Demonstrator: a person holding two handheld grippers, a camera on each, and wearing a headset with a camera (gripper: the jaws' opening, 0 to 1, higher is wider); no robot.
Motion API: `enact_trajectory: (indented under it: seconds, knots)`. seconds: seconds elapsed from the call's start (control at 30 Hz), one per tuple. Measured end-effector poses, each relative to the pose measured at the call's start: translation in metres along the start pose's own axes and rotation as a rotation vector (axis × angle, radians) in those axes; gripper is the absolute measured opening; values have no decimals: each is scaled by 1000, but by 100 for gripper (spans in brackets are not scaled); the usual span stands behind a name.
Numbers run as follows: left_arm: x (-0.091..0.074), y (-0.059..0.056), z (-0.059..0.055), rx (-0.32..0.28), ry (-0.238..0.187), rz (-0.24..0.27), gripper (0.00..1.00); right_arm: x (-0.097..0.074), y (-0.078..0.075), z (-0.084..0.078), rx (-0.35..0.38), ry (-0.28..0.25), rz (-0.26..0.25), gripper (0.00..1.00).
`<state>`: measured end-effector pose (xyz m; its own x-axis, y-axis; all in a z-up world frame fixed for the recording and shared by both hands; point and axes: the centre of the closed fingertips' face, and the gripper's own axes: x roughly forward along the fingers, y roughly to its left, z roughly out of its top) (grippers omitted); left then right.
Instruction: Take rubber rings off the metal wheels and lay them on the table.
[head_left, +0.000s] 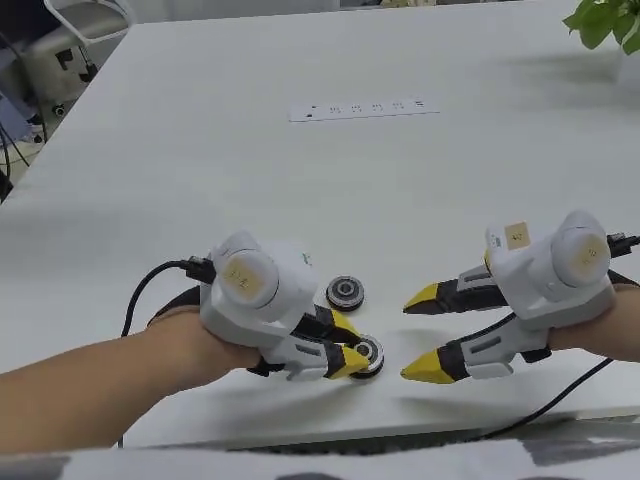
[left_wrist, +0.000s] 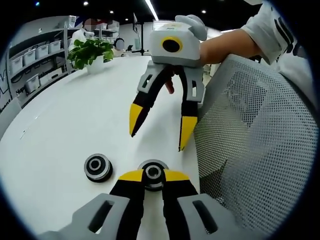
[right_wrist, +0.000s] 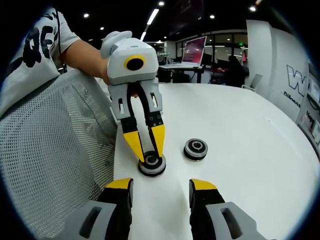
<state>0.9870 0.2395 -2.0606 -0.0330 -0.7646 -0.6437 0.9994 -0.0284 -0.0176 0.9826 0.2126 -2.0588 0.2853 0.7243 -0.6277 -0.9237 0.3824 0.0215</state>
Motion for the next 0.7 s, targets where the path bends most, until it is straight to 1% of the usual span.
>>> enact_trajectory:
  seconds: [0.03,0.1,0.4,0.5,0.7]
  knots:
    - [0,0,0,4,3,1,8,0,0,0,-2,1,0,43]
    - [1,0,-1,40,11,5,8,1,1,1,-4,1,3,43]
    - [1,0,0,62,14,13,8,3,2,9,-28,10,19,42]
    - [2,0,-1,69,16,12,8,6,4,12,-25,14,35,41]
    - [1,0,-1,64,13,14,8,14,6,18,-50,28,59,39]
